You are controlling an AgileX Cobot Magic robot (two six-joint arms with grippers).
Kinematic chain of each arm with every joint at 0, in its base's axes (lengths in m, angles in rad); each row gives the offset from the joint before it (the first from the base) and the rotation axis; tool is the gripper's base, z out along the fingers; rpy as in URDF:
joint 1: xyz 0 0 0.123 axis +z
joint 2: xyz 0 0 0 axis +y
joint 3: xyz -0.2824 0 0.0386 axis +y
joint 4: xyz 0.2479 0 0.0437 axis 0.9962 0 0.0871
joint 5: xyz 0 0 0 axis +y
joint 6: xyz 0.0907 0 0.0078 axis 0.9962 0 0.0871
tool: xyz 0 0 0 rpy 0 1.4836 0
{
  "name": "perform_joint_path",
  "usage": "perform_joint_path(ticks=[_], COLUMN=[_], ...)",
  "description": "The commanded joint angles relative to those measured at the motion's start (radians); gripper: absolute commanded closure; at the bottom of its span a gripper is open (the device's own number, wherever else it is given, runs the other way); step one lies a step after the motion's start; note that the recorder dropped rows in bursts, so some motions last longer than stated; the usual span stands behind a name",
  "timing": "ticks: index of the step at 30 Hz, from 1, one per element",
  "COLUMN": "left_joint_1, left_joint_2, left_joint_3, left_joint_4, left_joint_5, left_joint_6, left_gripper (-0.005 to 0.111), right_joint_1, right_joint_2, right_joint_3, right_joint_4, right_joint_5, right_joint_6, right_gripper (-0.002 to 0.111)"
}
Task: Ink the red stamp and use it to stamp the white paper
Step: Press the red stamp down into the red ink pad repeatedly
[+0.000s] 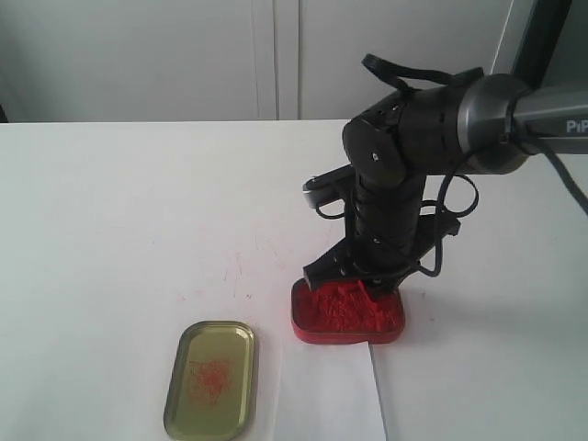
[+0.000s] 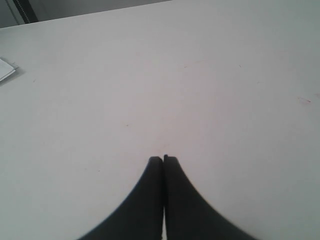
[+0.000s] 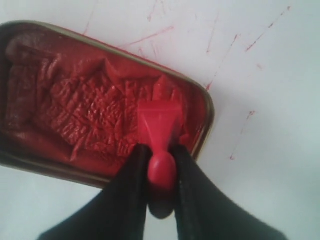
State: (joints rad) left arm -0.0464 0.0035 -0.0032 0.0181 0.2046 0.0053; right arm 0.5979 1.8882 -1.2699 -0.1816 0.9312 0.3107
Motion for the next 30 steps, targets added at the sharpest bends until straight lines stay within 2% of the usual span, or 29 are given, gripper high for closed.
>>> perform_joint_path(ticks=[1,30], left_joint_1=[0.004,0.004], left_joint_2=[-0.003,-0.003], left_joint_3=[0.003,0.003], left_joint_4=[-0.001,-0.001], left_joint_5=[-0.002,-0.002], left_joint_6=[0.003,0.003], left_gripper=[0.107,0.107], right_joint_1=[-0.010,-0.010], right_joint_2=[0.017,0.136], right_joint_3=[0.004,0.004], right_joint_4=[-0.019,-0.059], right_joint_5=[-0.003,-0.024], right_joint_6=[0.010,0.032], right_gripper=[0.108,0.108])
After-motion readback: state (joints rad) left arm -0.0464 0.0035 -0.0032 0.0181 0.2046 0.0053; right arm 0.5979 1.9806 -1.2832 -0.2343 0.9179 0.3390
